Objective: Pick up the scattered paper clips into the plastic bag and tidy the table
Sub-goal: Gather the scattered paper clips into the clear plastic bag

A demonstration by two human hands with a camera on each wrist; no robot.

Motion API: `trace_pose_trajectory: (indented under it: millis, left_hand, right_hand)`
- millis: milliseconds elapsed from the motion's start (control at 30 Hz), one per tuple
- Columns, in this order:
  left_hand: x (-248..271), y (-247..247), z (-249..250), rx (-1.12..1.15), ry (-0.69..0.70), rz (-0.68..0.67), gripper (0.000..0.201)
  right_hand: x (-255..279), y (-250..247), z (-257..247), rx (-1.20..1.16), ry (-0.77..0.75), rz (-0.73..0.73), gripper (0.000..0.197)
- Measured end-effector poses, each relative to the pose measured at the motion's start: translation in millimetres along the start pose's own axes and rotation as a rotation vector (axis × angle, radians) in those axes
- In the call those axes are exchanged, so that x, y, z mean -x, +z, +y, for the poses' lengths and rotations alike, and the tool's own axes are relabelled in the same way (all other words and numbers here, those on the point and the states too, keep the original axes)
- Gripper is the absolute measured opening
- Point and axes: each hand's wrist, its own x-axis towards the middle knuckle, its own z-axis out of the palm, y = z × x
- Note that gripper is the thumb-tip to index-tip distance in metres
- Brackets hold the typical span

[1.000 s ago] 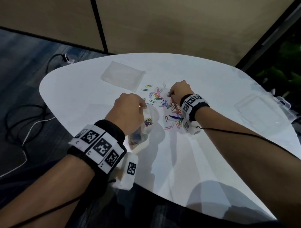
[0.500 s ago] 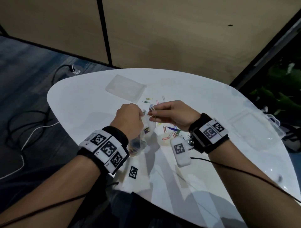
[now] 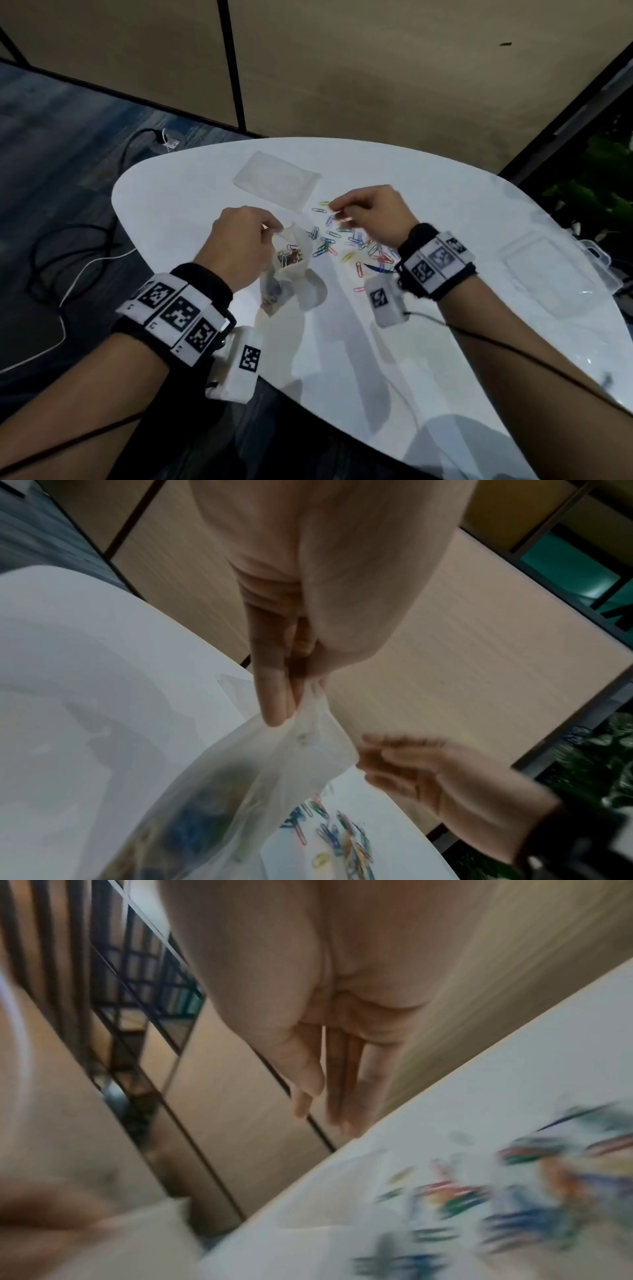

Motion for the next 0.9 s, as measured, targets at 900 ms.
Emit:
trace_pose_trajectory:
  millis: [900]
  left_hand:
    - [-1,-10,-3,-0.139,0.003,0.015,0.024]
  right_hand:
    - [-22,47,73,1.113,-0.435,-0.349,0.02]
